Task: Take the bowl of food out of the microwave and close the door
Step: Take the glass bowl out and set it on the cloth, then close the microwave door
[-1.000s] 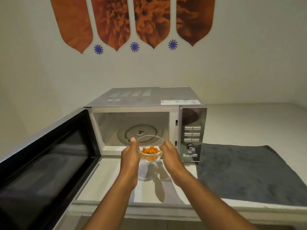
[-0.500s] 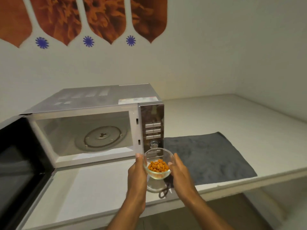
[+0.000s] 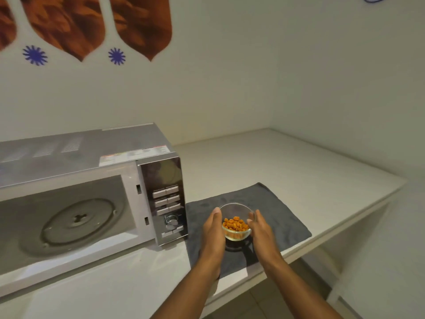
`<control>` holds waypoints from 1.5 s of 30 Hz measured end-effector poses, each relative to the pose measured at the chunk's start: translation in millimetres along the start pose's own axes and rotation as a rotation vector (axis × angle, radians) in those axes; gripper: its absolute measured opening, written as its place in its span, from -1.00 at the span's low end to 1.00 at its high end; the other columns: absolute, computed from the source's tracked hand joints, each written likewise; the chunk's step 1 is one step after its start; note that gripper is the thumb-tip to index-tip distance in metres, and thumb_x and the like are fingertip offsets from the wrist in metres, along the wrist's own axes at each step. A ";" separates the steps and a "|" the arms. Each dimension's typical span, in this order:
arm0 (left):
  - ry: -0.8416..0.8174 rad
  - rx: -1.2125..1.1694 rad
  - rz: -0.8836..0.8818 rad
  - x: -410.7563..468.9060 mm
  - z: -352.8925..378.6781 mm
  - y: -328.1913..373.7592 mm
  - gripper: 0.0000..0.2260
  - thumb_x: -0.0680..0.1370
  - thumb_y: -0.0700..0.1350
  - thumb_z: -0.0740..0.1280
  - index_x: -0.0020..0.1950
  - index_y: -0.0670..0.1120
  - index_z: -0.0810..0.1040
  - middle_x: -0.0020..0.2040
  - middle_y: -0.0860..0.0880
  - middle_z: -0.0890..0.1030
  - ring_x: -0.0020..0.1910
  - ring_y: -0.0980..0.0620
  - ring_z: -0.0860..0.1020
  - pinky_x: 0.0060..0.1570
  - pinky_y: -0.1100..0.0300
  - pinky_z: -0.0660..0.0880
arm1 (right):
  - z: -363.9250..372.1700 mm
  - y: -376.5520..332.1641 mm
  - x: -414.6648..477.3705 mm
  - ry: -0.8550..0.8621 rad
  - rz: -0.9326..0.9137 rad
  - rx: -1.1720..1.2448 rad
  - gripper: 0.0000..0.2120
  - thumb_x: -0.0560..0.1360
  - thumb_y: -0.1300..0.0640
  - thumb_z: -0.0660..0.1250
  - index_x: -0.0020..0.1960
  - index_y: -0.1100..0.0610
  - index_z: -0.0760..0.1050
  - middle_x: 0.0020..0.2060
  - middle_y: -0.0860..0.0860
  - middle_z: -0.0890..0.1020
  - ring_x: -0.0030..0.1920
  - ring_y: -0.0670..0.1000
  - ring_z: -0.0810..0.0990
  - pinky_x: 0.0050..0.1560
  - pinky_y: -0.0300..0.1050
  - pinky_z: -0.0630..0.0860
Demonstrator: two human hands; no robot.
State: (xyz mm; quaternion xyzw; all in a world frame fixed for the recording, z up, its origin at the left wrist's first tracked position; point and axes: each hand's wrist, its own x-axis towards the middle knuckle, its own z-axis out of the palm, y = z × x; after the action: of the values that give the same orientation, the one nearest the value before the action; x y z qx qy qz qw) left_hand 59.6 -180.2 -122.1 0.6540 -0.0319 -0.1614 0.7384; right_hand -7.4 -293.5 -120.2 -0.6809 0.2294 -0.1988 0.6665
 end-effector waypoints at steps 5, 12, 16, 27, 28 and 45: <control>-0.018 -0.003 -0.020 33.0 19.1 -9.8 -0.29 0.49 0.47 0.16 0.38 0.02 0.65 0.24 -0.02 0.76 0.24 -0.03 0.72 0.39 -0.14 0.58 | -2.2 -0.2 21.6 0.033 0.035 0.010 -0.44 0.67 0.09 0.18 0.64 0.12 0.15 0.55 -0.05 0.32 0.43 -0.11 0.37 0.28 -0.21 0.36; -0.058 0.011 -0.029 35.5 26.2 7.9 -0.49 0.73 0.24 0.09 0.39 -0.05 0.64 0.17 -0.09 0.77 0.17 -0.04 0.73 0.35 -0.10 0.61 | -1.2 4.2 39.0 0.041 0.045 0.038 -0.48 0.67 0.11 0.18 0.61 0.05 0.18 0.48 -0.08 0.40 0.35 -0.09 0.48 0.08 -0.32 0.48; -0.085 0.006 -0.038 43.4 23.6 0.4 -0.43 0.70 0.30 0.07 0.44 -0.03 0.60 0.23 -0.09 0.75 0.24 -0.05 0.71 0.40 -0.12 0.57 | -1.8 9.3 40.7 0.043 0.040 0.025 -0.50 0.68 0.09 0.16 0.60 0.12 0.21 0.47 -0.03 0.46 0.40 -0.01 0.50 0.27 -0.16 0.51; -0.126 0.148 0.003 20.1 13.1 10.3 -0.12 0.48 0.58 0.12 0.62 0.04 0.40 0.55 -0.07 0.53 0.51 -0.04 0.52 0.57 -0.10 0.40 | -9.6 -12.5 13.4 0.078 -0.018 0.045 -0.29 0.63 -0.16 0.24 0.67 0.01 0.05 0.64 -0.01 0.18 0.59 0.03 0.23 0.44 -0.09 0.27; -0.117 0.174 0.006 6.9 12.5 20.0 -0.17 0.54 0.51 0.13 0.67 0.02 0.31 0.63 -0.06 0.43 0.59 -0.07 0.42 0.61 -0.09 0.33 | -11.1 -15.8 8.9 0.097 -0.060 0.021 -0.32 0.64 -0.13 0.23 0.67 0.00 0.05 0.63 -0.02 0.18 0.59 0.04 0.23 0.42 -0.08 0.28; 0.285 0.643 0.386 -165.5 -77.7 137.7 -0.57 0.72 0.07 0.27 0.59 0.02 0.40 0.42 0.04 0.54 0.38 0.01 0.55 0.12 0.38 0.51 | 85.8 -150.2 -58.4 -0.187 -0.808 -0.461 -0.34 0.62 -0.16 0.14 0.63 0.10 0.15 0.62 0.08 0.25 0.60 0.09 0.22 0.57 0.15 0.17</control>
State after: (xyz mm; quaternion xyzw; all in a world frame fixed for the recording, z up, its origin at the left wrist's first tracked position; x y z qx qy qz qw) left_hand -49.8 -46.9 28.3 0.8496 -0.1005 0.0910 0.5097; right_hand 1.5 -188.8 29.1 -0.8608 -0.0765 -0.3239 0.3849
